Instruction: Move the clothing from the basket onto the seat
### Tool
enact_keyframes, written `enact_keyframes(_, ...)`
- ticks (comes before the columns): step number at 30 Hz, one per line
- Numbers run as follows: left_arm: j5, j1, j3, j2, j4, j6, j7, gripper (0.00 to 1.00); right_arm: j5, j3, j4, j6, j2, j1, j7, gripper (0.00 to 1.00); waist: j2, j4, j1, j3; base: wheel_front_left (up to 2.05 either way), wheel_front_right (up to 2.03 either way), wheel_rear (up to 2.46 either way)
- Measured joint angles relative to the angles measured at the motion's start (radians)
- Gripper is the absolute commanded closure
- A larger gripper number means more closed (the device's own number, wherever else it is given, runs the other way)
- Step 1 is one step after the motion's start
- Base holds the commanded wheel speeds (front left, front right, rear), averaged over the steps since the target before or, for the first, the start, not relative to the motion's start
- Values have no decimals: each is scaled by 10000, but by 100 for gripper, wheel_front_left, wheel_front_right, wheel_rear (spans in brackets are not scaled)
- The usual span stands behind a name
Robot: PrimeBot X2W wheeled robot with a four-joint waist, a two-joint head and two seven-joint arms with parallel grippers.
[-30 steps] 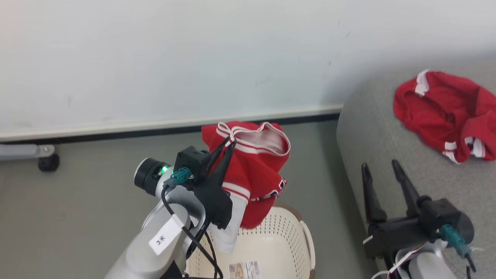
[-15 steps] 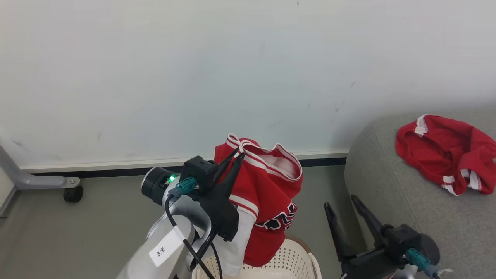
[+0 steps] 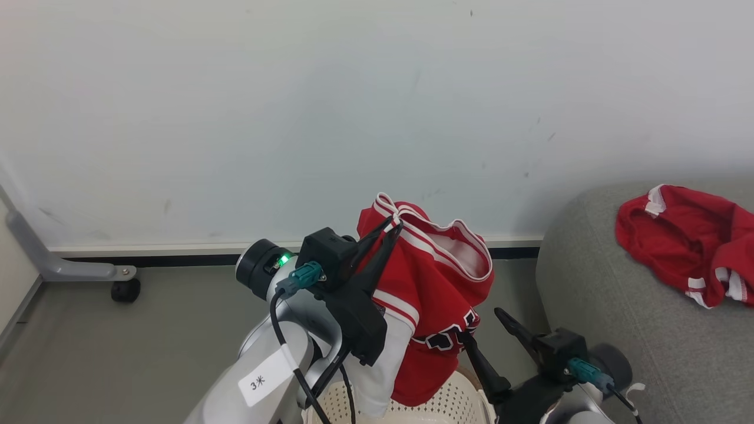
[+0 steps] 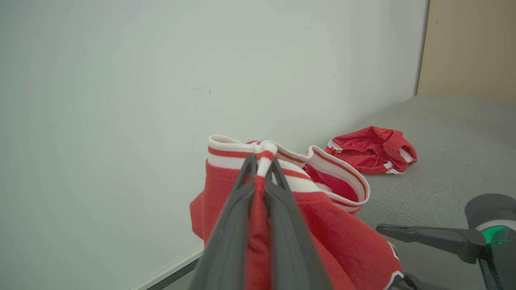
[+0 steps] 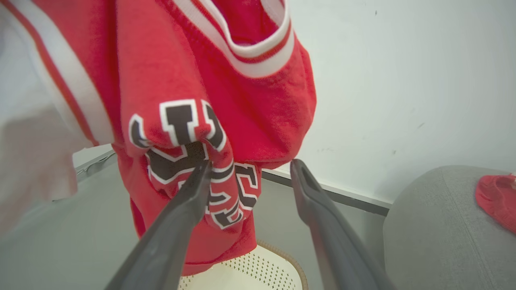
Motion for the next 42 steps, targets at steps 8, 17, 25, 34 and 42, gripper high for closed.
enact_keyframes(8,-33,-3,-238,-15,-535,2,387,100,-2,587,888,215,255,-1056,90,0,0,277,0,33,0,0,0)
enact_keyframes(17,-372,65,-144,-12,-826,151,669,100,119,963,1446,324,355,-1581,-29,100,0,396,0,90,0,0,0)
enact_keyframes(25,-648,872,376,222,-802,545,719,100,422,1099,1480,376,359,-1929,-468,100,0,-45,0,118,0,0,0)
enact_keyframes(34,-1085,1283,696,236,-715,621,384,0,489,688,1018,376,-123,-2175,-656,100,0,-488,0,141,0,0,0)
enact_keyframes(42,-1085,1783,686,291,-679,616,19,0,491,109,238,224,-817,-2158,-811,100,0,-906,0,152,0,0,0)
